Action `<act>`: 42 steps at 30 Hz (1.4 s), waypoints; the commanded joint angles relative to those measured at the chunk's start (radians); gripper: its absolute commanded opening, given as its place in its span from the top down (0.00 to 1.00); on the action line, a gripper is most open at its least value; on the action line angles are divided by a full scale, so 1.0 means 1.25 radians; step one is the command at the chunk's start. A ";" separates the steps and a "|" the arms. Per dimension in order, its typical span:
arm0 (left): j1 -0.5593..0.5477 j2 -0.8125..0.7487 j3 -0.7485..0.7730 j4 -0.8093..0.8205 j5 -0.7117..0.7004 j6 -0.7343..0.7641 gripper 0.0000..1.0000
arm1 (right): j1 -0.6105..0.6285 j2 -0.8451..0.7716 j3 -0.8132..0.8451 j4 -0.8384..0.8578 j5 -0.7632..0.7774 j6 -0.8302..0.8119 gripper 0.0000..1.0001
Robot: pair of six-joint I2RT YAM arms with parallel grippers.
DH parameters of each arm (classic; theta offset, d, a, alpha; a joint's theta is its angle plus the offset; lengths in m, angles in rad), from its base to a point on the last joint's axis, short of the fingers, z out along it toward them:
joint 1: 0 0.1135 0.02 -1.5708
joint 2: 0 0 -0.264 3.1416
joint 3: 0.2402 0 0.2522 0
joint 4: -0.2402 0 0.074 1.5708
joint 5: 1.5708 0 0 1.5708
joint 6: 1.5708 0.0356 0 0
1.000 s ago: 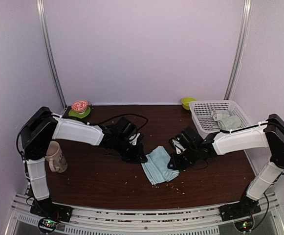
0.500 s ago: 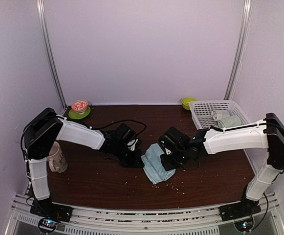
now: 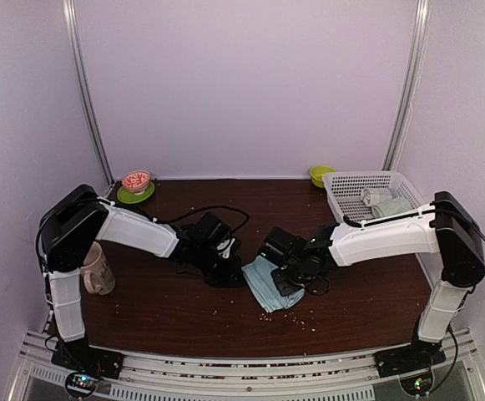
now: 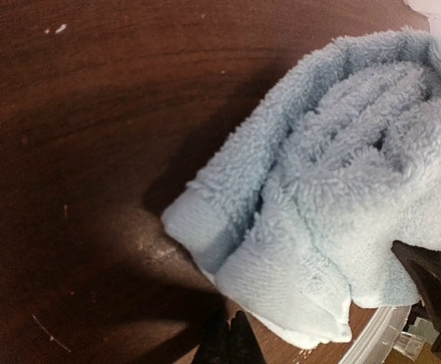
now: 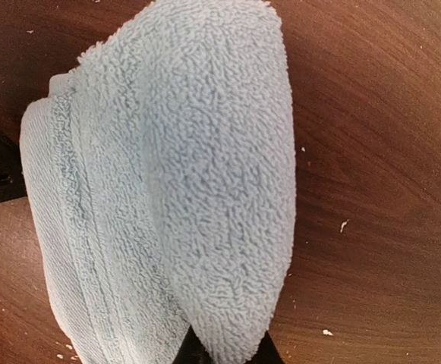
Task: Roll the towels
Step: Roll the towel at the center of the board.
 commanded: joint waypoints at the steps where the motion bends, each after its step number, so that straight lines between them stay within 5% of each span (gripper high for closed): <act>1: 0.003 -0.028 -0.004 -0.011 0.000 0.005 1.00 | 0.004 -0.014 -0.002 0.001 0.015 -0.023 1.00; 14: -0.003 -0.107 0.039 -0.012 0.016 -0.006 1.00 | -0.034 -0.052 -0.089 0.099 -0.091 -0.008 1.00; 23: -0.022 0.009 0.145 -0.015 0.051 -0.017 1.00 | -0.041 -0.055 -0.099 0.108 -0.089 -0.002 1.00; 42: -0.020 0.134 0.138 -0.031 0.031 -0.044 1.00 | -0.071 -0.065 -0.101 0.035 0.035 0.024 1.00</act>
